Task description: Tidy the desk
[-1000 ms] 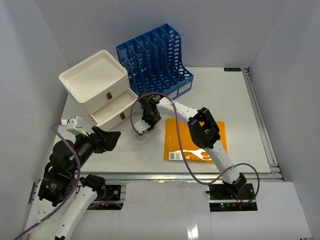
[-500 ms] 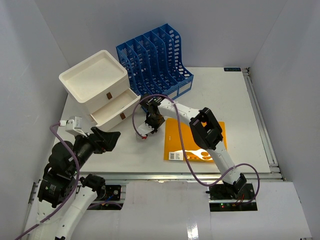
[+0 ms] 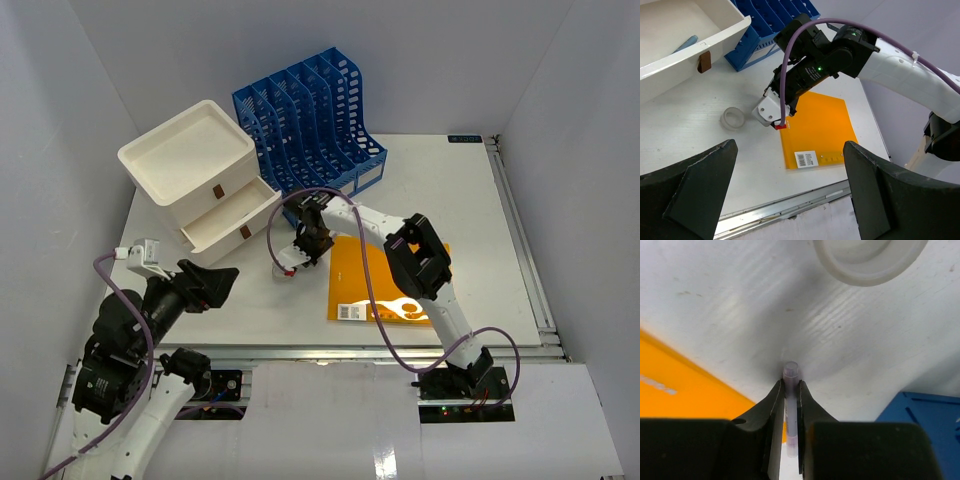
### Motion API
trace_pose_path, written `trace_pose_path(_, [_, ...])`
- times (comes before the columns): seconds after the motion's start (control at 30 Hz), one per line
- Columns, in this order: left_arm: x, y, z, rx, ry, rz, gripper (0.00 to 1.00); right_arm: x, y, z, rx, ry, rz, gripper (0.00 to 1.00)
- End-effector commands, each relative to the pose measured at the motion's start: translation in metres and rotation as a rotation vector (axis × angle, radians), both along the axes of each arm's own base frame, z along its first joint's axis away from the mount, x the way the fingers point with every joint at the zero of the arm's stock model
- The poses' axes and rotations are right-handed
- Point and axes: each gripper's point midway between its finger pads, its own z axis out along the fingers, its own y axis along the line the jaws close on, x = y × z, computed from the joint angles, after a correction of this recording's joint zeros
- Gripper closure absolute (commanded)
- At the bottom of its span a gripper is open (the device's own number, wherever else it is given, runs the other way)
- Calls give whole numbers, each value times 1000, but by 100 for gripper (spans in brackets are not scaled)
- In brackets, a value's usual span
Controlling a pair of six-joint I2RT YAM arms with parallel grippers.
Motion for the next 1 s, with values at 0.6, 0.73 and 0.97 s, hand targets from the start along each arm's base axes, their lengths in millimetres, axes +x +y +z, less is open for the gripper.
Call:
trace_pose_path(0.6, [7,13,-23,-94,90,131,2,-32,175,277,900,-114,-159,92])
trace_pose_path(0.73, [11,11,-33,-120,135,146,2,-20,201,274,957,-188,-158,92])
trace_pose_path(0.97, [19,3,-43,-113,182,125,2,-2,222,247,947,-278,-152,86])
